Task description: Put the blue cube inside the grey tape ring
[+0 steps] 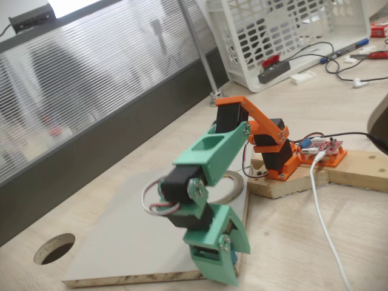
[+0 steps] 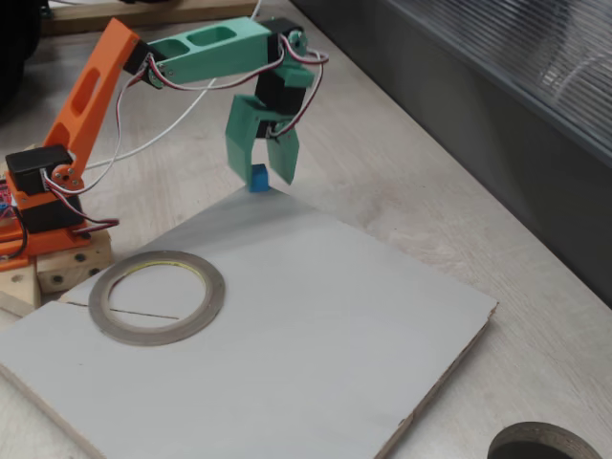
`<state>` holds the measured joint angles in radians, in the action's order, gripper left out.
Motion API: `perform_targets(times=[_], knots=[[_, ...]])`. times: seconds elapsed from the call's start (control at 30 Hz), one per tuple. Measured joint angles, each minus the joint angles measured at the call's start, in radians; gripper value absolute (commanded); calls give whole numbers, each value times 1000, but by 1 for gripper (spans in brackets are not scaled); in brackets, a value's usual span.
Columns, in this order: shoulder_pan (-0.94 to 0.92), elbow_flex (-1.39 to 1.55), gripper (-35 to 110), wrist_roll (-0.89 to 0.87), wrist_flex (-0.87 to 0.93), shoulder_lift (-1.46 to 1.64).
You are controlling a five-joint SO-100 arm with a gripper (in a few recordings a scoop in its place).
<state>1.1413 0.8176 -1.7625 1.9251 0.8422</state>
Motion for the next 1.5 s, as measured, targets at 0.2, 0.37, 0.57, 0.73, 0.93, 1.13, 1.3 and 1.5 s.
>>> perform_targets(times=[0.2, 0.37, 0.57, 0.73, 0.93, 1.13, 1.3, 1.5], knots=[[2, -55, 19, 0, 0, 0], [2, -57, 14, 0, 0, 0], [3, -60, 11, 0, 0, -9], [3, -63, 5, 0, 0, -9], [3, -63, 4, 0, 0, -9], [2, -72, 4, 0, 3, 17], [2, -72, 4, 0, 5, 163], [3, -71, 4, 0, 9, 330]])
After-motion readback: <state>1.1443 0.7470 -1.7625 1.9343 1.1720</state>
